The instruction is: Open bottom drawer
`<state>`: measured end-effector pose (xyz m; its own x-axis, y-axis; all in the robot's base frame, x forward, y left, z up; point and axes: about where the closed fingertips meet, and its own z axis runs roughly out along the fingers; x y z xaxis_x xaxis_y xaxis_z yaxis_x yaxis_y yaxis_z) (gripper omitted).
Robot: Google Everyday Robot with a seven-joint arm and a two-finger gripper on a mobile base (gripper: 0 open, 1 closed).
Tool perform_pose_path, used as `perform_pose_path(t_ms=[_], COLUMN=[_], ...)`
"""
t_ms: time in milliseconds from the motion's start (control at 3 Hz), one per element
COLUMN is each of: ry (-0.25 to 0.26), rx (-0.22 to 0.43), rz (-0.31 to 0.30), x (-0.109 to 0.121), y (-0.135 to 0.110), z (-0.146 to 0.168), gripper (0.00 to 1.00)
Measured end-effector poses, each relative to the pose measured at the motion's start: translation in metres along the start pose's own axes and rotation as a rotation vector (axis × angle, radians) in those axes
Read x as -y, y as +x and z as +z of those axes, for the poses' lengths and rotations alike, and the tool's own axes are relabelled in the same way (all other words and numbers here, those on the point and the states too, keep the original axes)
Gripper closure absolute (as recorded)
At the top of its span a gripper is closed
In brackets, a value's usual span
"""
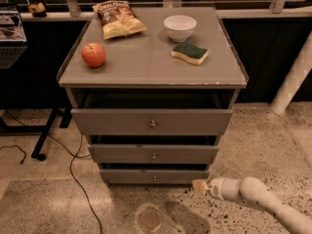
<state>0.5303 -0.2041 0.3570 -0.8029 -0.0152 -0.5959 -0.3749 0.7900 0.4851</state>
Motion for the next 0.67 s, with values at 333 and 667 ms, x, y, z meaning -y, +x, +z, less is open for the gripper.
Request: perform_pose_path(t_ms=[333,667], ry=[-0.027,-0.056], rx=[0.036,0.056], rz=[0.034,0.094], x=[0.017,0.048], y=[0.002,0.006], z=[0.018,0.052], gripper=[1.00,1.00])
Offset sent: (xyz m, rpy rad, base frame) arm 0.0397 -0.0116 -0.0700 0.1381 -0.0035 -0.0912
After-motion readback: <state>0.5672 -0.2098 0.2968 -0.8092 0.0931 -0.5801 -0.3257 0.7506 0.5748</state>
